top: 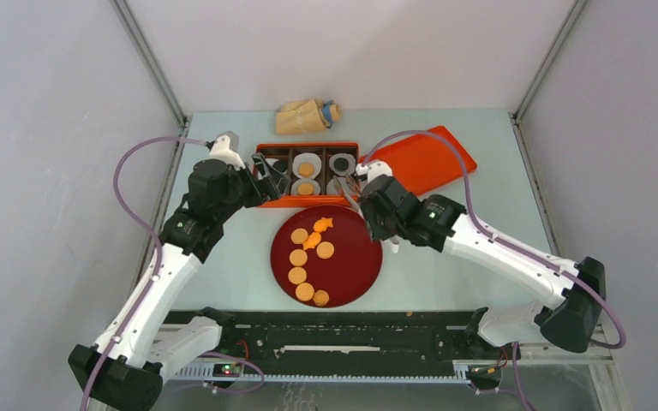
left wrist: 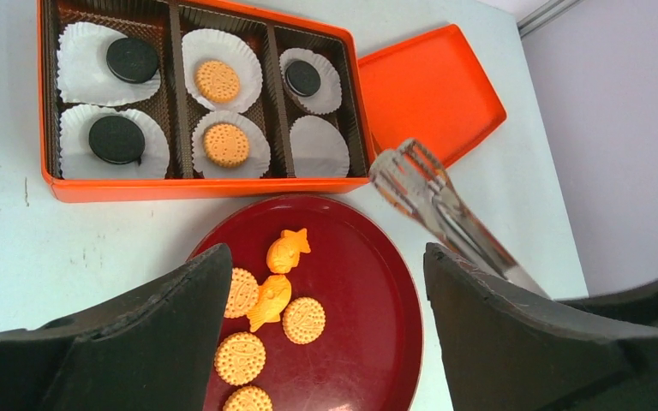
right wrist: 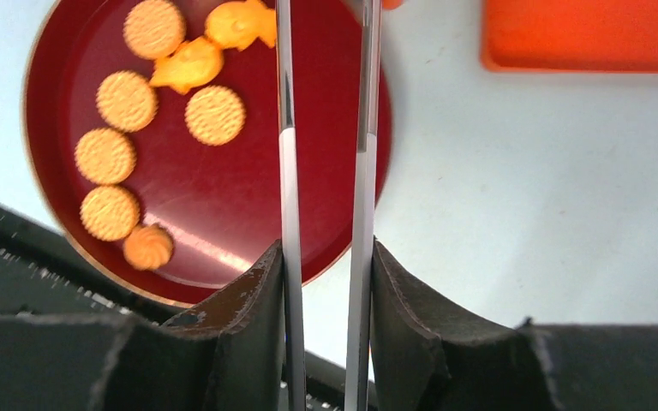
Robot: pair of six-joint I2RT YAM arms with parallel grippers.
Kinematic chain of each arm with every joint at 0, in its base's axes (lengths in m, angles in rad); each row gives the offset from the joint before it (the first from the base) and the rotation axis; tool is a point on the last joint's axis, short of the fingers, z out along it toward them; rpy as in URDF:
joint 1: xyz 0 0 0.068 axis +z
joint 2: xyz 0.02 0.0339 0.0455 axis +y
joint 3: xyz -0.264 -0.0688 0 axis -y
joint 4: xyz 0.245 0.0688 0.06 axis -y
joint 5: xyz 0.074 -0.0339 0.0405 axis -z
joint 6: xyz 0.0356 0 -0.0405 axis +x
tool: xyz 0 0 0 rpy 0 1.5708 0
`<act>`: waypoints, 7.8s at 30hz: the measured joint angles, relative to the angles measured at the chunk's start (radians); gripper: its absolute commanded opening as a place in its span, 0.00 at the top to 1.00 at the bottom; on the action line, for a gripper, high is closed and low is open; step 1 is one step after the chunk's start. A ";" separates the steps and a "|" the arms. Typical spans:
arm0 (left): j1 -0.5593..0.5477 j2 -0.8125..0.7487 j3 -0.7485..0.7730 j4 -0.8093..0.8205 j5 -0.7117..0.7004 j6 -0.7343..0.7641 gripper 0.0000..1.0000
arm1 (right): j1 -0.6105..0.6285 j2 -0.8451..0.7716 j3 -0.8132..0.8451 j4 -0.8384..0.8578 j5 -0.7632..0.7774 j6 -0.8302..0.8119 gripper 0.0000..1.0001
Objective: Pack the cookies
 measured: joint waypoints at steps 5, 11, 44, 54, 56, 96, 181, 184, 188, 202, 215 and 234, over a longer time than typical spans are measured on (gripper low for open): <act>0.000 0.020 0.000 0.000 0.000 0.002 0.13 | -0.091 0.062 0.011 0.029 -0.017 -0.043 0.79; 0.000 0.030 0.002 -0.002 -0.001 0.011 0.13 | -0.035 0.096 0.025 0.002 -0.046 -0.054 0.78; -0.001 -0.061 0.002 -0.003 0.021 -0.001 0.13 | 0.234 0.098 -0.220 0.032 -0.138 0.108 0.66; -0.001 -0.063 0.002 -0.010 0.021 -0.001 0.13 | 0.215 0.082 -0.169 -0.005 -0.064 0.103 0.94; -0.001 -0.063 0.002 -0.009 0.021 -0.001 0.13 | 0.198 0.055 -0.157 -0.014 -0.054 0.099 0.97; -0.001 0.060 0.002 0.003 0.024 0.025 0.12 | -0.206 0.323 0.078 0.135 -0.060 -0.119 0.52; -0.124 0.233 0.037 0.133 0.056 0.034 0.24 | -0.472 0.369 0.204 0.010 0.091 0.117 0.44; -0.124 0.233 0.037 0.132 0.048 0.034 0.24 | -0.542 0.526 0.314 -0.021 0.055 0.100 0.44; -0.124 0.233 0.037 0.125 0.042 0.036 0.23 | -0.633 0.631 0.376 -0.040 0.046 0.089 0.45; -0.125 0.248 0.037 0.114 0.035 0.040 0.23 | -0.829 0.748 0.382 -0.044 -0.157 0.097 0.44; -0.125 0.246 0.037 0.109 0.034 0.044 0.24 | -0.835 0.870 0.472 -0.042 -0.245 0.127 0.44; -0.125 0.245 0.037 0.110 0.037 0.044 0.24 | -0.840 0.822 0.431 -0.019 -0.265 0.153 0.44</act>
